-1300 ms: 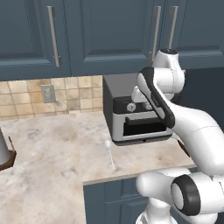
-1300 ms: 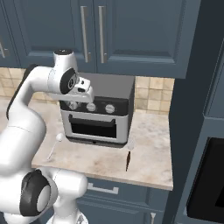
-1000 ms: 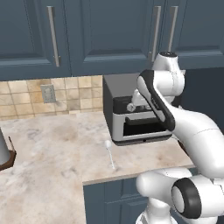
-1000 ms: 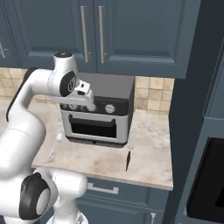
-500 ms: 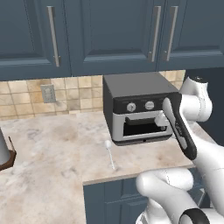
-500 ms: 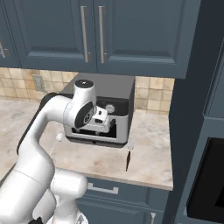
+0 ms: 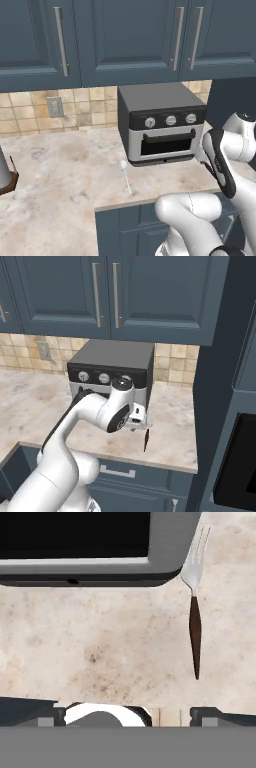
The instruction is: Take the fork and place it on the left side of the plate. Then take the spoon and place it on the right side of the plate. Make sure they're directly next to the plate.
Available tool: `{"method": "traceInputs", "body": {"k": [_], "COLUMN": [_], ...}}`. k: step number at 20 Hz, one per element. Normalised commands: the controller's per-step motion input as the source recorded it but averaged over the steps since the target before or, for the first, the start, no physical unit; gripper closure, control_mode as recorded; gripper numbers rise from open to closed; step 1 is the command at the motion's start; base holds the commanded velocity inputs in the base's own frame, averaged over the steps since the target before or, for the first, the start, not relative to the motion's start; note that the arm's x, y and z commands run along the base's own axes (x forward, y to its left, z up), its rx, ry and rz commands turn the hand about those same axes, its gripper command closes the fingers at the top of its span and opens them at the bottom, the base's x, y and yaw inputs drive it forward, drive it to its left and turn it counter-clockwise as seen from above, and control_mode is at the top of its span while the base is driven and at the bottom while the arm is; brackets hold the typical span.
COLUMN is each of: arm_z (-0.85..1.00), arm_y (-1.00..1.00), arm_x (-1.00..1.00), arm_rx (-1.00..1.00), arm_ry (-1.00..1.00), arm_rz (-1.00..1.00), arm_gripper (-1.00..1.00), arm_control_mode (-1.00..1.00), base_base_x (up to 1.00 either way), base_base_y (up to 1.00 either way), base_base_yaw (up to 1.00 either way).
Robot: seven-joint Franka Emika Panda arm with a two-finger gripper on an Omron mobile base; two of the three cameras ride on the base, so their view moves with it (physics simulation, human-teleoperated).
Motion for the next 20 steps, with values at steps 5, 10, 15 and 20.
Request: {"method": "traceInputs", "body": {"k": [5, 10, 15, 20], "arm_z": [-0.33, -0.24, -0.21, -0.20], "arm_y": [-0.50, -0.35, -0.39, -0.14], "arm_x": [0.29, 0.40, 0.38, 0.39], "arm_rx": [0.00, 0.00, 0.00, 0.00], "arm_ry": [0.01, 0.02, 0.02, 0.05], "arm_rz": [0.00, 0.00, 0.00, 0.00], "arm_gripper": [-1.00, -1.00, -1.00, -1.00], "arm_control_mode": [-1.00, -1.00, -1.00, -1.00], "base_base_x": [0.00, 0.00, 0.00, 0.00], "base_base_y": [0.00, 0.00, 0.00, 0.00], "base_base_yaw": [0.00, 0.00, 0.00, 0.00]}}
